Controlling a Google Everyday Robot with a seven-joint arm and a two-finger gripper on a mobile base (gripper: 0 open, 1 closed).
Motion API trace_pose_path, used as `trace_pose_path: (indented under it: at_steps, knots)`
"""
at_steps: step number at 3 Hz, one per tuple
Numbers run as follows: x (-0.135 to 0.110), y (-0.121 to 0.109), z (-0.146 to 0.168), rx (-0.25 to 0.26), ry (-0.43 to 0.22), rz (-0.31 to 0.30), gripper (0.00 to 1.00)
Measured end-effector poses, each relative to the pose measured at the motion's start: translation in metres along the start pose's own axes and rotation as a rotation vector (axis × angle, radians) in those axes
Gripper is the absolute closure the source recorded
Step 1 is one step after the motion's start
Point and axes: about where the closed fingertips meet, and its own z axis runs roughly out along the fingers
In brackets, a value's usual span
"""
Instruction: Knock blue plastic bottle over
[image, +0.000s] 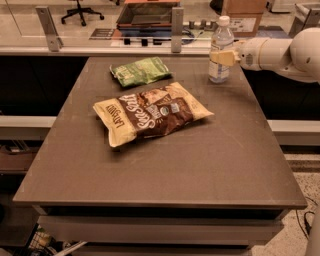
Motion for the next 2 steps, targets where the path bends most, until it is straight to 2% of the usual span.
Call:
trace_pose_path:
  at_steps: [1,2]
  knots:
    - [0.002,-0.011,-0.015,0.041,0.058,-0.035,1.0]
    - [-0.004,-0.017,-0.028,0.061,0.112,-0.084,1.0]
